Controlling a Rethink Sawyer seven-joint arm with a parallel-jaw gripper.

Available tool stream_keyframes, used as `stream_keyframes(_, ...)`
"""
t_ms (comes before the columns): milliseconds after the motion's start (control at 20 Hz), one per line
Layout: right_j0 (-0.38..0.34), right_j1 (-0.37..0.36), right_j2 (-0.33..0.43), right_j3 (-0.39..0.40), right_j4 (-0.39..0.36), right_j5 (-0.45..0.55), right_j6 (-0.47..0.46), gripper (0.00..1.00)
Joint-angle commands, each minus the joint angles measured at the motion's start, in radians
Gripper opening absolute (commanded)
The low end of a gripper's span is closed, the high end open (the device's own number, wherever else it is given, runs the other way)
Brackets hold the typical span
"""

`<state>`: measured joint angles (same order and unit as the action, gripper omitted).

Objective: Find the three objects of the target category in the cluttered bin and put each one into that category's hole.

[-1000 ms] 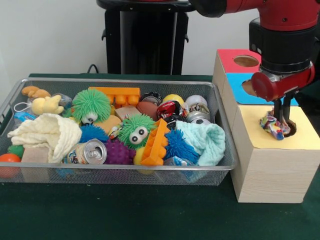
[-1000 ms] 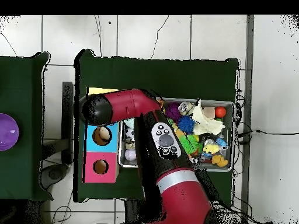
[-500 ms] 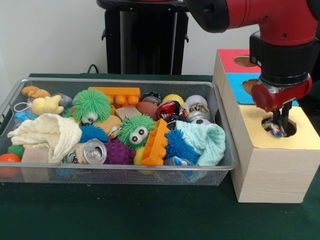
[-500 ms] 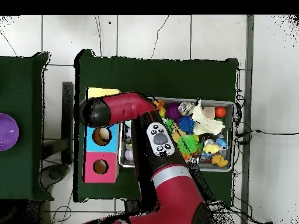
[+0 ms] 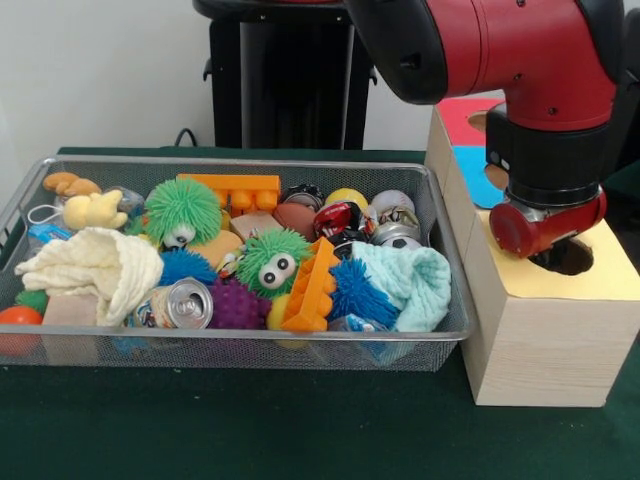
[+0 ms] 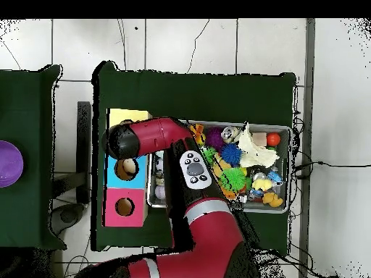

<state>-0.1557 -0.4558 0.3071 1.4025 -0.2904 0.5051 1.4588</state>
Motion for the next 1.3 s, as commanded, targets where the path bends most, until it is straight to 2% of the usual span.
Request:
stream_keyframes(50, -0.001, 0.129, -0.066, 0.008, -0.093, -0.057, 0.075, 0.0)
stream_keyframes(600, -0.005, 0.11, -0.051, 0.026, -0.053, -0.036, 0.091, 0.0)
stream_keyframes(650, -0.004, 0.11, -0.052, 0.024, -0.055, -0.036, 0.09, 1.0)
stream_keyframes(800, 0.005, 0.112, -0.083, 0.034, -0.022, -0.03, 0.162, 1.0)
stream_keyframes(950, 0.0, 0.118, -0.074, 0.031, -0.007, 0.004, 0.142, 1.0)
stream_keyframes(1000, 0.007, 0.116, -0.085, 0.033, -0.004, -0.017, 0.158, 0.0)
stream_keyframes(1150, 0.01, 0.116, -0.099, 0.042, 0.014, -0.014, 0.188, 0.0)
stream_keyframes(1200, -0.003, 0.118, -0.076, 0.036, -0.008, -0.025, 0.133, 0.0)
stream_keyframes(1300, -0.009, 0.115, -0.072, 0.047, 0.011, -0.01, 0.138, 0.0)
